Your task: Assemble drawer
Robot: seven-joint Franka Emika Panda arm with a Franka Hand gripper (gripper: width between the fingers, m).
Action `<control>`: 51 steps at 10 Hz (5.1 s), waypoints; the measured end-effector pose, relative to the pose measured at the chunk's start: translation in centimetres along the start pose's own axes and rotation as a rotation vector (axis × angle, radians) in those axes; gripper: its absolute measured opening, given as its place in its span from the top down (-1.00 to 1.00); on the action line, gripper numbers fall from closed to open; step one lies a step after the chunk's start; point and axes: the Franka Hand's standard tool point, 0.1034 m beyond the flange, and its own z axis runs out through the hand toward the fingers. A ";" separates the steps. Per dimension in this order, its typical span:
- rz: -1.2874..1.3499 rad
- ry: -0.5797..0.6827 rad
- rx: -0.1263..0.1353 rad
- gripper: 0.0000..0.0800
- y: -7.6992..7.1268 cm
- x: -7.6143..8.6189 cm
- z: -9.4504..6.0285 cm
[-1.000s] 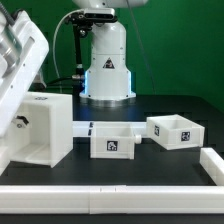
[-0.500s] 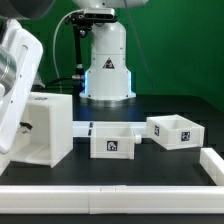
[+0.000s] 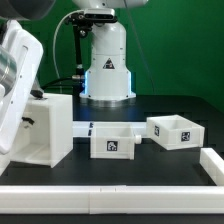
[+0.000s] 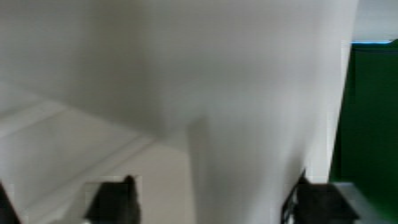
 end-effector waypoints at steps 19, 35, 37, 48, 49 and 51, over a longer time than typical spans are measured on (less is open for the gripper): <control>0.093 -0.101 -0.130 0.83 -3.7 2.3 -4.1; 0.564 0.074 -0.312 -0.62 -3.4 2.8 -4.5; 0.572 0.090 -0.278 -0.62 -3.2 2.6 -4.5; 0.704 0.583 -0.606 -0.62 0.9 0.9 -6.1; 0.737 0.638 -0.638 -0.62 1.1 0.7 -6.4; 0.936 0.788 -0.694 -0.62 1.1 2.2 -6.1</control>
Offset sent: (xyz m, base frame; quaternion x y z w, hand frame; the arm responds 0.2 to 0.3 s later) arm 0.0000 0.0000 0.0000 0.0000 0.0000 0.0000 1.0000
